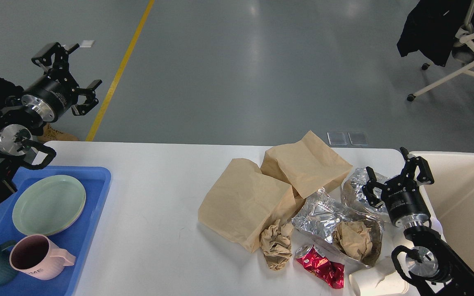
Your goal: Tidy desktop
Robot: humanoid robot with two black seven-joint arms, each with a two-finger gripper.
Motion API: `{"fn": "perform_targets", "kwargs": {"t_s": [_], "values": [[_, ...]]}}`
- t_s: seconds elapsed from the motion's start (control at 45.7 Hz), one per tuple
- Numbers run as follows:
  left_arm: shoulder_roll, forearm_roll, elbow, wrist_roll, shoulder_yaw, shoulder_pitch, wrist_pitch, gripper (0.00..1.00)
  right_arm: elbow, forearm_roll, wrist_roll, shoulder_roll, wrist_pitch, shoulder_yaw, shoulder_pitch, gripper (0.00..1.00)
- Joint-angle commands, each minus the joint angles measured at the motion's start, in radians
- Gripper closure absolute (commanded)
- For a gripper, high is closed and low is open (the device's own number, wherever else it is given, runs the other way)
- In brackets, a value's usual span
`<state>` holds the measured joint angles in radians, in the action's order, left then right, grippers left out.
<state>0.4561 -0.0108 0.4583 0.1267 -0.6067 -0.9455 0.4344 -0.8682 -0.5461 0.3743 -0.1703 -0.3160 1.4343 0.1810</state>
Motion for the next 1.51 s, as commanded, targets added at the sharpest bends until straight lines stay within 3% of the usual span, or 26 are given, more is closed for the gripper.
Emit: {"fn": "perform_targets", "kwargs": {"t_s": [0.0, 0.656, 1.225, 1.488], "values": [[-0.01, -0.001, -0.001, 0.001, -0.002, 0.019, 0.001, 0.04, 0.0, 0.0, 0.0, 0.0, 0.0, 0.0, 0.0, 0.0], [-0.054, 0.002, -0.001, 0.002, -0.105, 0.162, 0.003, 0.04, 0.0, 0.0, 0.0, 0.0, 0.0, 0.0, 0.0, 0.0], [-0.037, 0.002, 0.003, 0.002, -0.2, 0.175, 0.017, 0.04, 0.0, 0.0, 0.0, 0.0, 0.0, 0.0, 0.0, 0.0], [-0.024, 0.002, 0.0, 0.004, -0.36, 0.175, 0.017, 0.04, 0.0, 0.0, 0.0, 0.0, 0.0, 0.0, 0.0, 0.0]]}}
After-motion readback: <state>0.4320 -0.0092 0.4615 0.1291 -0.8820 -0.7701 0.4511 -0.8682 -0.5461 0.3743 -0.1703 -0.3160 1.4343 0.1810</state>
